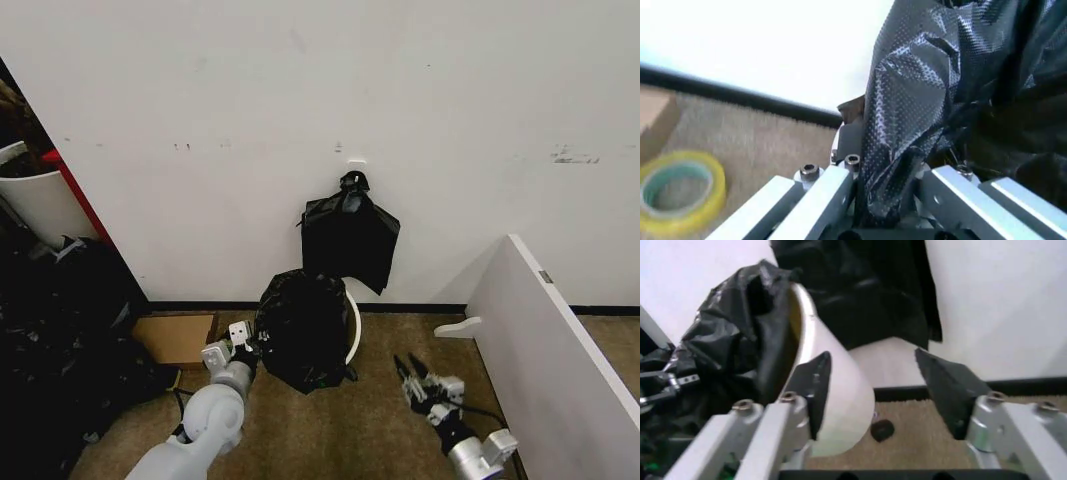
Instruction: Place the garbage bag over the trash bin.
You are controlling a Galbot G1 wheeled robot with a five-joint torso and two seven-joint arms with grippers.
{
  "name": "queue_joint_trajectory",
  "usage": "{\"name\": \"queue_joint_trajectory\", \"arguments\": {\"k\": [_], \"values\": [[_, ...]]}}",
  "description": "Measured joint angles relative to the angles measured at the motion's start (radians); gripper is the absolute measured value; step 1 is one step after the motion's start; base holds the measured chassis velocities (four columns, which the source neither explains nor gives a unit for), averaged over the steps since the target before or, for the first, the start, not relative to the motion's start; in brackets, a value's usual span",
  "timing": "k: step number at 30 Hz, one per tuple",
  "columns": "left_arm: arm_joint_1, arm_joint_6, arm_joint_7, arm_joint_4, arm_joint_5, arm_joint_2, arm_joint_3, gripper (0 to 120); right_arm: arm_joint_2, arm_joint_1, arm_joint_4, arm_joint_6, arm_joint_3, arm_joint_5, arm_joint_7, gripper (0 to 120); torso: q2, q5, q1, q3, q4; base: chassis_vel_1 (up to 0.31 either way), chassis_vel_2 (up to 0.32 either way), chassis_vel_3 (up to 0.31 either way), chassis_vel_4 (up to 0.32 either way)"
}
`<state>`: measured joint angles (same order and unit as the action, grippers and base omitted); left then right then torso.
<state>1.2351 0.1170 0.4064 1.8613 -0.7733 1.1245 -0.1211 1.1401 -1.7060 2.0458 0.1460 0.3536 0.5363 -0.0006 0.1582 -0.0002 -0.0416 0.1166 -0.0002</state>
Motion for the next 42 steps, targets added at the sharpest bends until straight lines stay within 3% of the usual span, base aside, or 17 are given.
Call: {"name": "queue_joint_trajectory", "arguments": {"k": [7, 9, 10, 13, 15, 17, 25, 40, 42], "values": [[0.009, -0.059, -0.001, 0.019, 0.156, 0.017, 0.011, 0, 0.032, 0.006, 0.103, -0.128, -0.133, -0.170, 0.152, 81, 0.000, 0.0002, 0.000, 0.000, 0.0000, 0.000, 0.000, 0.000, 0.000], [0.011, -0.064, -0.002, 0.023, 0.167, 0.017, 0.012, 0, 0.037, 0.016, 0.106, -0.147, -0.152, -0.188, 0.170, 86, 0.000, 0.0001, 0.000, 0.000, 0.0000, 0.000, 0.000, 0.000, 0.000], [0.014, -0.067, -0.003, 0.027, 0.175, 0.018, 0.013, 0, 0.041, 0.026, 0.106, -0.155, -0.167, -0.199, 0.179, 94, 0.000, 0.0002, 0.000, 0.000, 0.0000, 0.000, 0.000, 0.000, 0.000], [0.017, -0.067, -0.005, 0.031, 0.179, 0.018, 0.013, 0, 0.044, 0.033, 0.106, -0.160, -0.179, -0.202, 0.182, 98, 0.000, 0.0001, 0.000, 0.000, 0.0000, 0.000, 0.000, 0.000, 0.000], [0.020, -0.068, -0.009, 0.036, 0.180, 0.018, 0.014, 0, 0.048, 0.037, 0.107, -0.162, -0.188, -0.202, 0.182, 97, 0.000, 0.0000, 0.000, 0.000, 0.0000, 0.000, 0.000, 0.000, 0.000], [0.024, -0.070, -0.013, 0.042, 0.185, 0.016, 0.014, 0, 0.053, 0.044, 0.108, -0.166, -0.207, -0.205, 0.182, 88, 0.000, 0.0000, 0.000, 0.000, -0.0001, 0.000, 0.000, 0.000, 0.000], [0.028, -0.077, -0.026, 0.050, 0.214, 0.017, 0.021, 0, 0.065, 0.068, 0.099, -0.180, -0.233, -0.208, 0.187, 81, 0.000, 0.0000, 0.000, 0.000, 0.0000, 0.000, 0.000, 0.000, 0.000], [0.046, -0.083, -0.035, 0.083, 0.242, 0.022, 0.026, 0, 0.066, 0.084, 0.090, -0.205, -0.239, -0.154, 0.237, 77, 0.000, 0.0002, 0.000, 0.000, 0.0000, 0.000, 0.000, 0.000, 0.000], [0.047, -0.082, -0.036, 0.087, 0.248, 0.019, 0.027, 0, 0.067, 0.086, 0.090, -0.205, -0.239, -0.149, 0.238, 68, 0.000, 0.0002, 0.000, 0.000, 0.0000, 0.000, 0.000, 0.000, 0.000]]}}
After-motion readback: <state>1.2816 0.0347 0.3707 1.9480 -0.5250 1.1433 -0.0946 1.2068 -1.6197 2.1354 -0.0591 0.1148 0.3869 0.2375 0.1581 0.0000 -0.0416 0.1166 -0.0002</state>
